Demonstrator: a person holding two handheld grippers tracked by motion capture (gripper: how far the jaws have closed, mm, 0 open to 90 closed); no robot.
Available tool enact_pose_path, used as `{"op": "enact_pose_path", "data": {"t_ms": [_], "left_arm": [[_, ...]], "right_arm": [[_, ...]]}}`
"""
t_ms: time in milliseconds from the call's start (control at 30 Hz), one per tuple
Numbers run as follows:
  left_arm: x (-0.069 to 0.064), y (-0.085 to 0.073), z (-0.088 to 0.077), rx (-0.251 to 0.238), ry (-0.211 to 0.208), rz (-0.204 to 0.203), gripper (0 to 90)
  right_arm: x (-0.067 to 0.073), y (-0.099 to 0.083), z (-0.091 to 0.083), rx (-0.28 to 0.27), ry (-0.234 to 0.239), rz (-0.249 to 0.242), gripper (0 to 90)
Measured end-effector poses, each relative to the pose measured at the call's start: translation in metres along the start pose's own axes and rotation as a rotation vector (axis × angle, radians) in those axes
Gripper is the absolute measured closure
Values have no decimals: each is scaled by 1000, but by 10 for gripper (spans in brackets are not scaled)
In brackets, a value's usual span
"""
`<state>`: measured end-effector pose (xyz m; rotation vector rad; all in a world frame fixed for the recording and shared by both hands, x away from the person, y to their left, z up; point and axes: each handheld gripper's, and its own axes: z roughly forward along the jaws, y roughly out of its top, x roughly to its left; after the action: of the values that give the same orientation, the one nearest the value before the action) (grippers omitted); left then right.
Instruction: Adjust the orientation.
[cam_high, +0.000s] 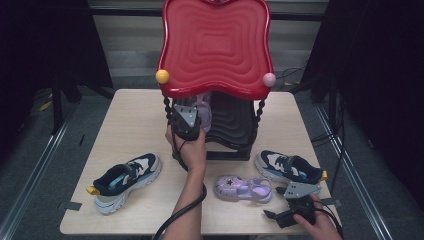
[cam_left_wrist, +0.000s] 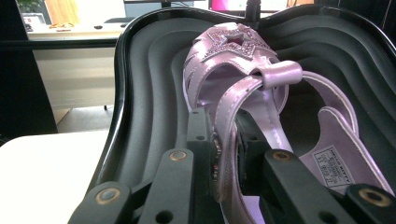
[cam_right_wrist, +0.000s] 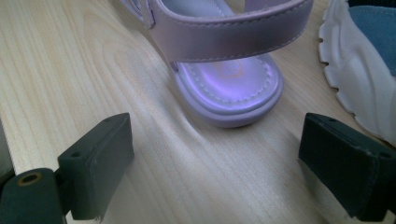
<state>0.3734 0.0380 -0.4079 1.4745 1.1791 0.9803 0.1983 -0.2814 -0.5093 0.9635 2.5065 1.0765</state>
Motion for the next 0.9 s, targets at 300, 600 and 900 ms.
{"op": "enact_pose_path", "data": {"t_ms": [300, 600, 900], "left_arm": [[-1, 0, -3, 20, -9, 24, 791], [1, -1, -5, 34, -16, 48, 793], [1, 0, -6, 45, -18, 48, 788]], "right_arm": [[0, 0, 1, -1, 2, -6, 94], [0, 1, 1, -2, 3, -6, 94], [0, 1, 1, 0, 4, -7, 94]]}}
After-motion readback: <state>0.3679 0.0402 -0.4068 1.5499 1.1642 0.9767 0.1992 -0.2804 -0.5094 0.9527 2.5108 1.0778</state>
